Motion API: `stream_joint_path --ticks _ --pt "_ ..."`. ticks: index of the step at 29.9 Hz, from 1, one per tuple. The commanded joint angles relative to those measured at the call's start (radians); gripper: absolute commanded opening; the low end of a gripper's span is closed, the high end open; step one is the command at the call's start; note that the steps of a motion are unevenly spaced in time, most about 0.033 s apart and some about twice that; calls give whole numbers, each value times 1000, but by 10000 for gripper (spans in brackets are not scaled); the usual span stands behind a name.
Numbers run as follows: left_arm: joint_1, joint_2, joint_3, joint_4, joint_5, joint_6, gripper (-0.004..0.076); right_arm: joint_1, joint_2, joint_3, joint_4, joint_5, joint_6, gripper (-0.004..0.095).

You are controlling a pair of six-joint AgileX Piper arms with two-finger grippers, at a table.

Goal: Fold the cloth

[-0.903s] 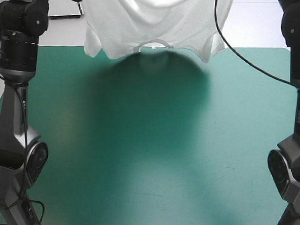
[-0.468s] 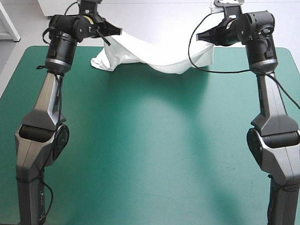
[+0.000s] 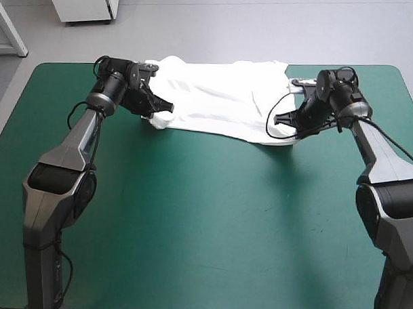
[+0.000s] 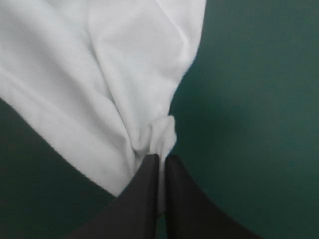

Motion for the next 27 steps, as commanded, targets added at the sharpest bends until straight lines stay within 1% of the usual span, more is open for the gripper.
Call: stream_joint_path --ticks 1,4,6,10,14,18,23,27 --pt "-1 -196 199 -13 -150 -19 -9 -12 -162 136 -5 -98 -2 -15" --pt "-1 -318 427 -5 -219 -19 -9 -12 -229 263 6 -144 -4 -15" --pt "-1 -401 569 -9 -255 -10 -9 -12 -265 351 27 -147 -20 -15" --pt "-1 -535 761 -21 -277 15 -9 -12 -342 531 41 -139 -38 -15" --pt "-1 -640 934 -78 -271 55 -9 -12 -440 694 34 -134 -56 -15" --pt "-1 -722 1083 -149 -255 87 -9 -12 -544 802 13 -84 -61 -15" --pt "-1 -823 1217 -204 -192 92 -9 -12 -670 864 13 -19 -69 -15" --pt "-1 -918 1284 -220 -140 92 -9 -12 -729 899 17 61 -71 -15"
